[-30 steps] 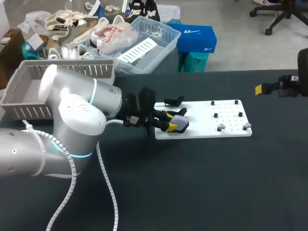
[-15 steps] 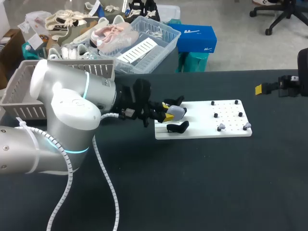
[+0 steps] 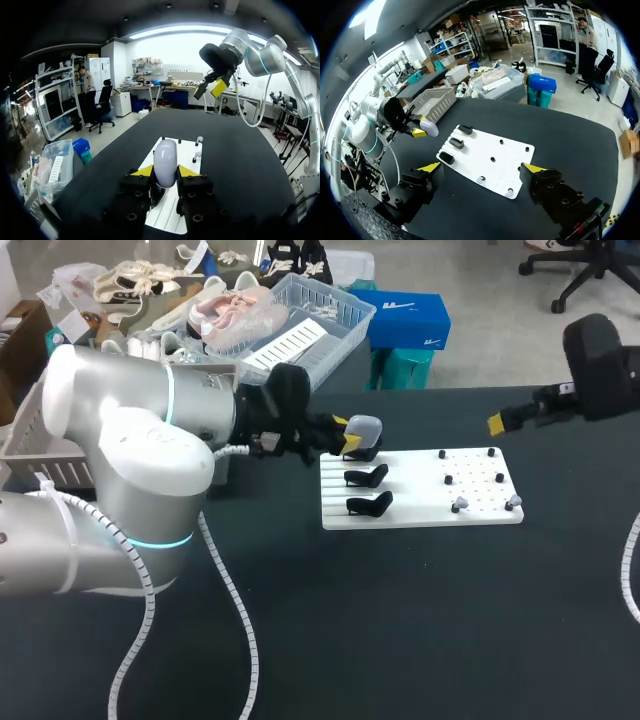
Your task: Pick up each earbud case from the left stands, insert the matching earbuds, close the lid, and place the case in the box.
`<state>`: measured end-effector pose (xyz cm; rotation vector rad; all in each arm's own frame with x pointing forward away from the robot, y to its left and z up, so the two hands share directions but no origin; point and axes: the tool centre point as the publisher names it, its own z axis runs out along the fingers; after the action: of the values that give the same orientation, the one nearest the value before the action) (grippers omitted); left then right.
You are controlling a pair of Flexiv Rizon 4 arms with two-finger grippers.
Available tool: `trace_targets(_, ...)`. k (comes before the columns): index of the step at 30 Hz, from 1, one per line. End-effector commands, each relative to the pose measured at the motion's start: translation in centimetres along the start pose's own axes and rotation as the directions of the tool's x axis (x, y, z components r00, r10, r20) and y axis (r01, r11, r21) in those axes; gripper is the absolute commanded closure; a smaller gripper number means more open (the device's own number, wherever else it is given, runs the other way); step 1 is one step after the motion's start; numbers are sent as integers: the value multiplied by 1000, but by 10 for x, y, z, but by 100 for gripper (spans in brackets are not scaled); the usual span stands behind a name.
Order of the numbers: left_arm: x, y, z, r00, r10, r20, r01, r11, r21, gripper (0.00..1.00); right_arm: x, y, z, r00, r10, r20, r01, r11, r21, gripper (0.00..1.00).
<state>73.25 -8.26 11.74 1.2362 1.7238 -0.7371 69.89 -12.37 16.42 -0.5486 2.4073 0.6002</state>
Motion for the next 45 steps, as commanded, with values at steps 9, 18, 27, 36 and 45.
trace_targets(9, -22, -5, 11, 999, 27, 37, -27, 1000, -13, 100, -14, 31, 35, 998, -41, -50, 31, 982, -185, 0)
trace_targets(18, -21, -6, 21, 999, 32, 23, -32, 999, -10, 100, -15, 57, 53, 993, -86, -75, 65, 967, -247, 0)
trace_targets(27, -25, -12, 29, 998, 57, 24, -57, 998, 0, 100, -18, 68, 67, 992, -101, -82, 73, 954, -290, 0)
trace_targets(36, -28, -15, 28, 998, 57, 32, -57, 998, 13, 100, -19, 70, 75, 990, -106, -91, 74, 950, -302, 0)
trace_targets(45, -28, -20, 26, 998, 57, 36, -58, 998, 29, 100, -19, 66, 81, 991, -99, -94, 66, 949, -307, 0)
